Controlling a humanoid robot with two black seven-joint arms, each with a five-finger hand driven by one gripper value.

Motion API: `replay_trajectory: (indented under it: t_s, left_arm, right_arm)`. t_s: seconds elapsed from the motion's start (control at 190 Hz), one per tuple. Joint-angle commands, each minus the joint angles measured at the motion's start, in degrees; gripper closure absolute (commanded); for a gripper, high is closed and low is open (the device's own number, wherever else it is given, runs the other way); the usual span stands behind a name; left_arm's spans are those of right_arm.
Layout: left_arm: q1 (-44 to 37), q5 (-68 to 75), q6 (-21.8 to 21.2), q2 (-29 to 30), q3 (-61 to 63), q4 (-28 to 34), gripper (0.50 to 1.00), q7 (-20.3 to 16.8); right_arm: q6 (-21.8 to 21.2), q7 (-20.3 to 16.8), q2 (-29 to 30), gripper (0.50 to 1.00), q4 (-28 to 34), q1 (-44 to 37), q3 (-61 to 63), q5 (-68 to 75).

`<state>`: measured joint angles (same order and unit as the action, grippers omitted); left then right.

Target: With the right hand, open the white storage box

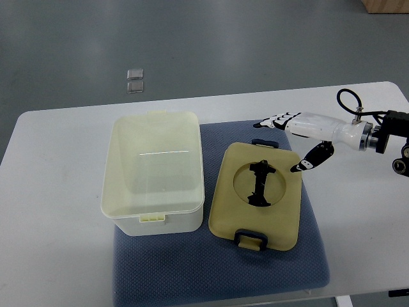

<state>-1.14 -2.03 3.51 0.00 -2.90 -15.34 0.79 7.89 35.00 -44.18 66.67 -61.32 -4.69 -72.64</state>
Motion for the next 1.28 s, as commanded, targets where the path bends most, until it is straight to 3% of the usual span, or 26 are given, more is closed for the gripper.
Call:
replay_trajectory:
  t_s: [0.0, 0.158, 0.253, 0.421, 0.548, 0.658, 0.769, 0.853, 0.927, 1.275]
  left_arm:
    - [0.0, 0.1, 0.0, 0.0, 0.1, 0.0, 0.500, 0.0]
    - [0.0, 0.1, 0.0, 0.0, 0.1, -0.1, 0.500, 0.0]
    - [0.1, 0.1, 0.0, 0.0, 0.1, -0.1, 0.500, 0.0]
    - [0.1, 0.1, 0.0, 0.0, 0.1, -0.1, 0.500, 0.0]
    - [0.1, 0.1, 0.0, 0.0, 0.1, -0.1, 0.500, 0.0]
    - [0.1, 0.0, 0.0, 0.0, -0.1, -0.1, 0.500, 0.0]
    - [0.0, 0.0, 0.0, 0.0, -0.1, -0.1, 0.500, 0.0]
    - [0.1, 0.0, 0.0, 0.0, -0.1, -0.1, 0.500, 0.0]
    - [0.0, 0.0, 0.0, 0.0, 0.0, -0.1, 0.500, 0.0]
    - [0.1, 0.1, 0.1, 0.0, 0.1, -0.1, 0.500, 0.1]
  right_arm:
    - [-2.2, 0.0, -2.7, 0.550, -0.1, -2.9, 1.5, 1.2]
    - [-5.6, 0.0, -1.7, 0.550, -0.2, -3.0, 14.5, 15.8]
    - [-7.5, -0.2, 3.2, 0.550, -0.5, -1.7, 21.1, 31.8]
    - [-5.0, -13.5, 15.0, 0.550, -3.5, 3.7, 35.1, 62.3]
    - [-3.7, -18.1, 22.6, 0.548, -8.5, 7.9, 43.8, 75.5]
    - [-8.0, -21.0, 25.3, 0.548, -13.0, 12.5, 49.6, 83.4]
    - [-15.4, -21.0, 27.4, 0.548, -16.0, 17.0, 53.4, 88.5]
    - [-24.5, -20.9, 28.8, 0.548, -18.9, 20.5, 54.8, 88.7]
    - [-28.8, -20.7, 29.2, 0.548, -20.5, 21.6, 54.7, 88.4]
    - [-33.0, -19.1, 29.9, 0.548, -24.8, 22.7, 54.5, 88.3]
